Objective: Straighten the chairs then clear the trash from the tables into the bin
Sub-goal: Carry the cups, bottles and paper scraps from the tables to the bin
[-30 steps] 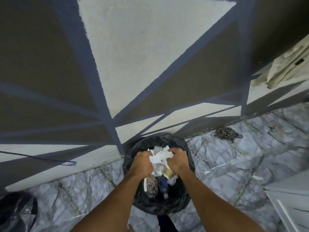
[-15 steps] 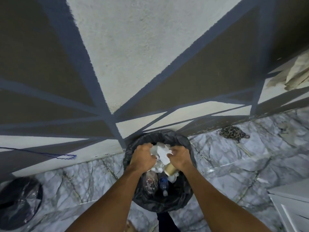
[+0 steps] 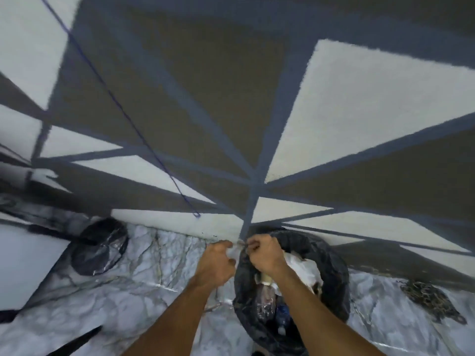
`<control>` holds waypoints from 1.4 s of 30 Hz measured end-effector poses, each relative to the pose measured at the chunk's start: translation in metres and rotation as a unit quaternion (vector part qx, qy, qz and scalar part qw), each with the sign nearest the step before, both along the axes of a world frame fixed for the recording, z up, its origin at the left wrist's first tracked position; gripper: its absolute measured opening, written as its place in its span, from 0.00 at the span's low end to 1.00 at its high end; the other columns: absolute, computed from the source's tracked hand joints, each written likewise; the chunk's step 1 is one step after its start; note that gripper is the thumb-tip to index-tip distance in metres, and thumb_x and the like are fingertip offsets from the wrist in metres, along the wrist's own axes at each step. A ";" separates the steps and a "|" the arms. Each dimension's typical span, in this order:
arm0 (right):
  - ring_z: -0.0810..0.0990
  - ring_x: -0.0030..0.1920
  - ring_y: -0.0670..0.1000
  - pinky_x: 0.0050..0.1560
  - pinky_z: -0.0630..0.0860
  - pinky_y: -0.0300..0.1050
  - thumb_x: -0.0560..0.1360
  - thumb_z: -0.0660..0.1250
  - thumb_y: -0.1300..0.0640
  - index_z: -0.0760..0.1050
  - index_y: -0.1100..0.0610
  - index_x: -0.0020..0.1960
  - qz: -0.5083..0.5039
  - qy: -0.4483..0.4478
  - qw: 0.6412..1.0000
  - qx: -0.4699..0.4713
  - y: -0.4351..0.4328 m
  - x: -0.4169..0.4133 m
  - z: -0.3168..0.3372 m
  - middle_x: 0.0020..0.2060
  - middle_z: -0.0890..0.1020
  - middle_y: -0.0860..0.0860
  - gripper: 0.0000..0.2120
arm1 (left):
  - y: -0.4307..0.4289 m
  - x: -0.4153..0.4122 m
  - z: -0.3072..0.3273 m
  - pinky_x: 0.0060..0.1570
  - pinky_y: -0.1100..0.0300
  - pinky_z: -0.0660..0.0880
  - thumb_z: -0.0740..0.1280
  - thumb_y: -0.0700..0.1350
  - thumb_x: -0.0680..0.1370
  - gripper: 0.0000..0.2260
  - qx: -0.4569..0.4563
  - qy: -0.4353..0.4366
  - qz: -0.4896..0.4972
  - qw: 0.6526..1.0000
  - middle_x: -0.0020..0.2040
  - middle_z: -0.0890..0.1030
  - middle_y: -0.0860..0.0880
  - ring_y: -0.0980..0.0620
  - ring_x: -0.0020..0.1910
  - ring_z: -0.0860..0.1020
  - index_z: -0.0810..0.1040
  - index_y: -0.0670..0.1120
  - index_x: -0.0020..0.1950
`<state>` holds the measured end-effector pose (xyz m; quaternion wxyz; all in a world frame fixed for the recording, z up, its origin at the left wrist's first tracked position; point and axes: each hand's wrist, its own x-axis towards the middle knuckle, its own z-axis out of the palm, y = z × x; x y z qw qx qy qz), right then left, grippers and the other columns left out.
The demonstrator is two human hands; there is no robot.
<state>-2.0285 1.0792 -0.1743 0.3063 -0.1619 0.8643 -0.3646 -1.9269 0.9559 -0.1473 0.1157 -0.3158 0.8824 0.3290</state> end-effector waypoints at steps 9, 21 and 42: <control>0.83 0.42 0.48 0.46 0.79 0.39 0.69 0.65 0.60 0.84 0.53 0.46 0.300 0.058 0.949 -0.073 -0.179 0.186 0.073 0.42 0.86 0.49 0.11 | -0.102 0.246 0.055 0.60 0.57 0.74 0.69 0.46 0.74 0.20 -0.075 0.087 0.308 0.944 0.63 0.79 0.47 0.48 0.61 0.77 0.76 0.48 0.67; 0.81 0.41 0.46 0.44 0.79 0.44 0.72 0.70 0.59 0.83 0.52 0.46 0.633 0.075 0.756 -0.150 -0.231 0.556 0.123 0.39 0.84 0.47 0.06 | -0.043 0.611 0.093 0.56 0.54 0.75 0.66 0.47 0.74 0.17 -0.167 0.064 0.577 0.797 0.59 0.81 0.49 0.47 0.59 0.77 0.78 0.47 0.62; 0.80 0.49 0.45 0.54 0.77 0.41 0.72 0.71 0.57 0.82 0.51 0.54 0.851 0.011 0.503 -0.149 -0.324 0.923 0.127 0.48 0.84 0.45 0.10 | -0.041 0.891 0.111 0.56 0.55 0.76 0.70 0.47 0.73 0.19 -0.196 0.032 0.843 0.501 0.51 0.80 0.55 0.53 0.53 0.79 0.78 0.50 0.64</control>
